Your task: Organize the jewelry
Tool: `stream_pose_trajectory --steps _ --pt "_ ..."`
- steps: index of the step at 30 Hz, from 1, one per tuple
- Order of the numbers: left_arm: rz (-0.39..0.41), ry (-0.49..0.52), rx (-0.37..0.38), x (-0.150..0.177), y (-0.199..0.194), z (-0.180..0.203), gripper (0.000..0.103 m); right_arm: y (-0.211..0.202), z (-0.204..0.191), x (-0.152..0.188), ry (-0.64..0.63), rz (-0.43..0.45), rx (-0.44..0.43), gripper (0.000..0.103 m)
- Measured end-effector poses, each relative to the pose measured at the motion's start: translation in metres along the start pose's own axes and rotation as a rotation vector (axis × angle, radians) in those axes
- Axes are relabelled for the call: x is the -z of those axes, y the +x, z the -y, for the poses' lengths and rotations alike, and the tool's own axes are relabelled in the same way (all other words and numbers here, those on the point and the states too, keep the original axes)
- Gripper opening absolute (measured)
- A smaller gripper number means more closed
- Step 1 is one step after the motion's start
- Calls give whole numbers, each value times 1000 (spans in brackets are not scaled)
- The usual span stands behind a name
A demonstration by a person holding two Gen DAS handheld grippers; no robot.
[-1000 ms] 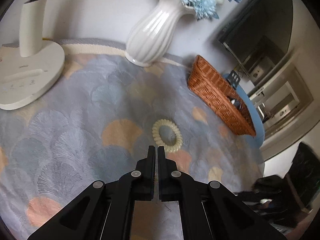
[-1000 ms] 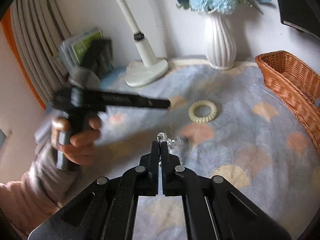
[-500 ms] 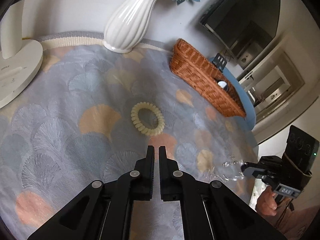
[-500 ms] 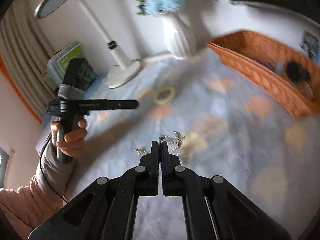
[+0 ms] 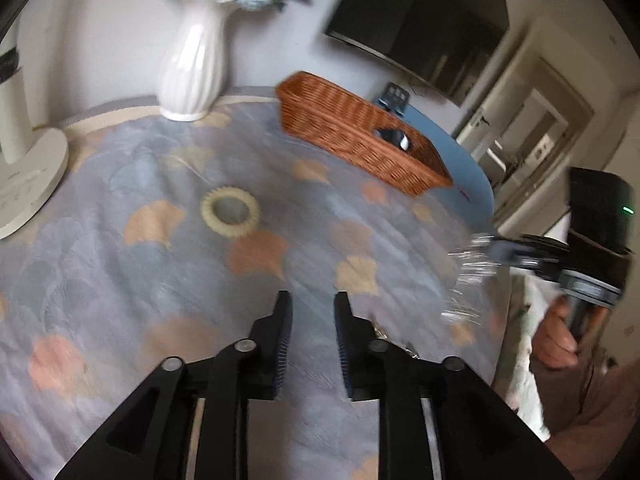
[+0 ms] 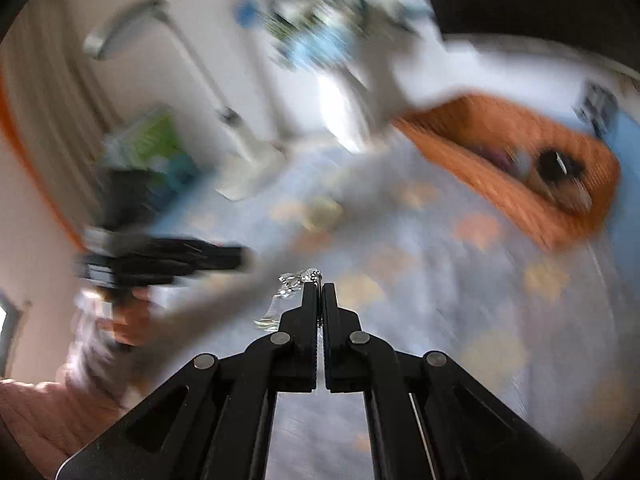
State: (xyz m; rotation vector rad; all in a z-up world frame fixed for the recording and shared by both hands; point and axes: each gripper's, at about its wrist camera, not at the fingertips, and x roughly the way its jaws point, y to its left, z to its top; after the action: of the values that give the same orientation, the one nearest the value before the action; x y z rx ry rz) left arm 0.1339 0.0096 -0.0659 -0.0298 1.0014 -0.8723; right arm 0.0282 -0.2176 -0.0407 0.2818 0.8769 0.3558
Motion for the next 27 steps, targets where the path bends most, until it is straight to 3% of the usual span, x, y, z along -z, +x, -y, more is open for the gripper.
stream_pose_trajectory --steps 2,5,11,16,21,24,27 --pt "-24 21 -11 3 5 7 31 10 19 11 53 -39 36 3" --pt "-55 57 -13 5 12 16 31 8 39 19 127 -32 1 3" --pt "-113 160 -13 19 25 41 31 -9 43 17 98 7 -15 3" --pt "-177 215 -46 32 42 56 31 3 44 32 107 -53 -48 6" --pt "-188 214 -53 36 44 58 31 13 25 42 69 -116 -126 10" --pt "-162 192 -40 37 37 65 31 13 18 41 24 -96 -43 10" --pt "-121 203 18 39 27 84 31 8 32 36 64 -78 -38 13"
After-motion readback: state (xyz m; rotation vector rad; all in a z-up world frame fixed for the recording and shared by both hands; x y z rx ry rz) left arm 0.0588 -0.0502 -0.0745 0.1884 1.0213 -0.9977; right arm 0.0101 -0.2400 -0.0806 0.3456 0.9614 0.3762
